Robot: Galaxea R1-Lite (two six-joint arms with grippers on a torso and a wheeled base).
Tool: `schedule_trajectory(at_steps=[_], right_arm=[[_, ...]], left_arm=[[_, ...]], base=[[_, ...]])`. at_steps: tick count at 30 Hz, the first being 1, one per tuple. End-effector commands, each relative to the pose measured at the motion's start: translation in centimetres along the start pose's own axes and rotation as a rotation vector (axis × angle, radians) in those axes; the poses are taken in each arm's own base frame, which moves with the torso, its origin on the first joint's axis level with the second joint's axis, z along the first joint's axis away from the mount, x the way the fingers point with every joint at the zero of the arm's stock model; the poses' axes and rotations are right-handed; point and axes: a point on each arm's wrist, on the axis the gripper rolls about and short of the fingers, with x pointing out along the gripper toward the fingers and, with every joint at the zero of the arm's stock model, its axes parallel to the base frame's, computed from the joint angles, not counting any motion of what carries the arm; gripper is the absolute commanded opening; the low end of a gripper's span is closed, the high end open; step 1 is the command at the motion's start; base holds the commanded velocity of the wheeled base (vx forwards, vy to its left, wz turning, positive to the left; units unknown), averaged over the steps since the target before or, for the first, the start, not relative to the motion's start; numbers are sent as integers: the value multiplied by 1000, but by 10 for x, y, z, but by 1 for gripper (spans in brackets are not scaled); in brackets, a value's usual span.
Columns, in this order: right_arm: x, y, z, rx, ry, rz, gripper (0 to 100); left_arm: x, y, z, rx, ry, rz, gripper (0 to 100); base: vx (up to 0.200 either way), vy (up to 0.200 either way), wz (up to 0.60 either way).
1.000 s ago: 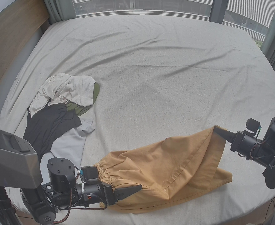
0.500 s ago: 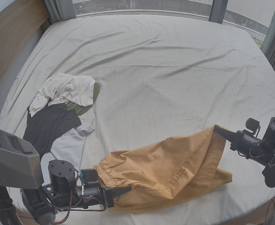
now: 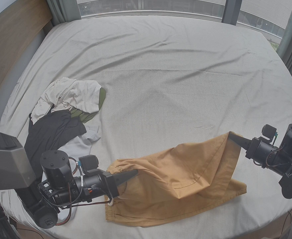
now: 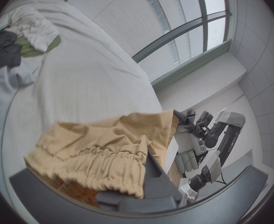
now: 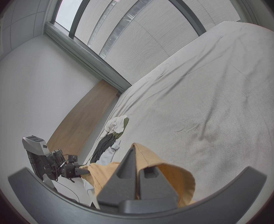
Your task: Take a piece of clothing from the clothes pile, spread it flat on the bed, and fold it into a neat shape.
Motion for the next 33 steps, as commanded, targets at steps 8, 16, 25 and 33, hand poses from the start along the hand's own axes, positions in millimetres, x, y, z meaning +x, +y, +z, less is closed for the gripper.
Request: schedule_trajectory(at_steps=[8, 16, 25, 33], right_arm=[[-3, 4, 4, -2, -17, 12, 0], [-2, 4, 6, -4, -20, 18, 0], [-5, 8, 15, -8, -56, 29, 0], [-18, 9, 31, -7, -100, 59, 0]], left_arm=[[-3, 5, 44, 38, -166, -17, 0], [-10, 9, 59, -23, -227, -9, 0], [-14, 13, 69, 3, -246, -23, 0], [-17, 15, 79, 28, -281, -18, 0]], base=[[0, 0, 0], [0, 0, 0], [0, 0, 0], [0, 0, 0]])
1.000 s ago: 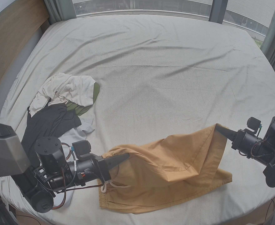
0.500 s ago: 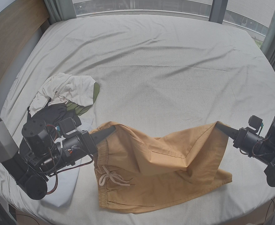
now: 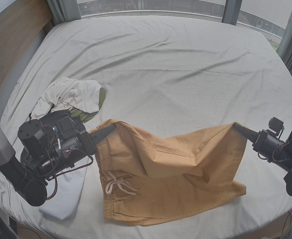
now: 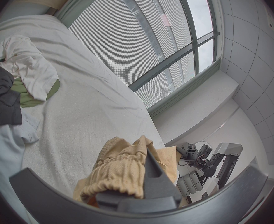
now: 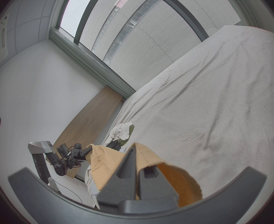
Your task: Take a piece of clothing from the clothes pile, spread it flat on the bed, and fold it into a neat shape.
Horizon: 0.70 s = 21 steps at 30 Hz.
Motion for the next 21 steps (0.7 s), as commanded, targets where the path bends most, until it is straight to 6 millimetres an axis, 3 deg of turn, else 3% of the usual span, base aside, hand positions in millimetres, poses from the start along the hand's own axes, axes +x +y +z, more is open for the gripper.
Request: schedule_trajectory(at_steps=[1, 10, 21], right_arm=[[-6, 2, 11, -18, -37, 3, 0], [-7, 1, 12, -21, -44, -2, 0], [-18, -1, 23, -44, -64, 3, 0]], left_arm=[[0, 0, 8, 15, -30, -3, 0], [2, 8, 26, 44, -91, 6, 0], [9, 13, 27, 44, -99, 7, 0]], base=[[0, 0, 0], [0, 0, 0], [0, 0, 0]])
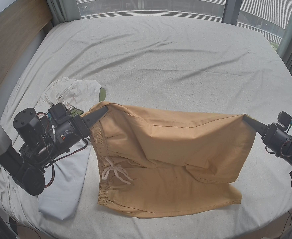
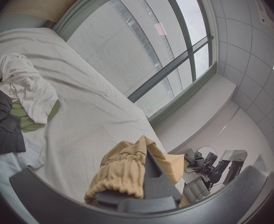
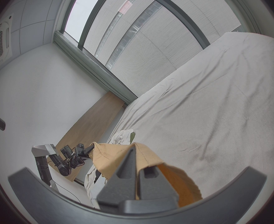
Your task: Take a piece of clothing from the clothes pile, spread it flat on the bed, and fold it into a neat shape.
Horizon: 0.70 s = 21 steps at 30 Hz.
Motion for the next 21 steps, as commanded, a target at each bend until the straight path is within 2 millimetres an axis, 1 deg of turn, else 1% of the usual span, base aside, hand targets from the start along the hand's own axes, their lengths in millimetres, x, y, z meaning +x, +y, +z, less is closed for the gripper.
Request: schedule_trajectory(at_steps=[1, 4, 17, 21], right_arm=[[-4, -1, 5, -10, -15, -7, 0], [-6, -3, 6, -11, -18, -14, 0], [-8, -8, 15, -25, -50, -28, 0], [-10, -10, 18, -16, -58, -33, 0]], left_arm=[[2, 3, -3, -3, 5, 6, 0], [3, 8, -9, -8, 25, 19, 0], [1, 8, -9, -6, 23, 22, 0], [-5, 11, -11, 16, 40, 37, 0]], base=[[0, 0, 0], [0, 0, 0], [0, 0, 0], [0, 0, 0]])
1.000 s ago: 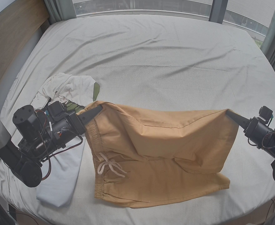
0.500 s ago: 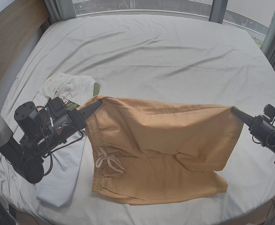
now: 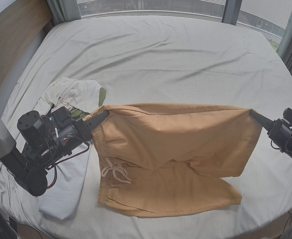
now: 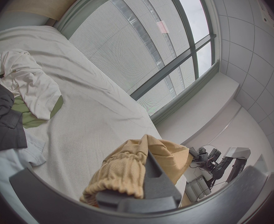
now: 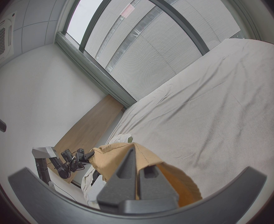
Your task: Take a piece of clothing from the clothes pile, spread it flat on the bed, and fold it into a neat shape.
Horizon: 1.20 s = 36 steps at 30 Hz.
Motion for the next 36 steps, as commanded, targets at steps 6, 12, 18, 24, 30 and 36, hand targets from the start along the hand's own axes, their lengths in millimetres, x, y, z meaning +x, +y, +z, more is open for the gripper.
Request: schedule_trajectory(at_steps=[6, 12, 18, 24, 30, 36], right_arm=[[-2, -4, 6, -5, -20, -14, 0], [-2, -4, 4, -2, -17, -16, 0], [-1, -4, 5, -3, -18, -15, 0], [-1, -4, 5, -4, -19, -16, 0], [-1, -4, 5, -4, -19, -14, 0], [1, -2, 6, -11, -21, -1, 0]], left_arm=[[-12, -2, -6, 6, 43, -6, 0], [-23, -10, -8, -2, 104, -75, 0], [-21, -8, -7, 1, 99, -73, 0], [-21, -4, -2, 7, 80, -59, 0], [-18, 2, -1, 10, 72, -46, 0], [-17, -2, 2, 17, 34, -18, 0]], base=[[0, 0, 0], [0, 0, 0], [0, 0, 0], [0, 0, 0], [0, 0, 0], [0, 0, 0]])
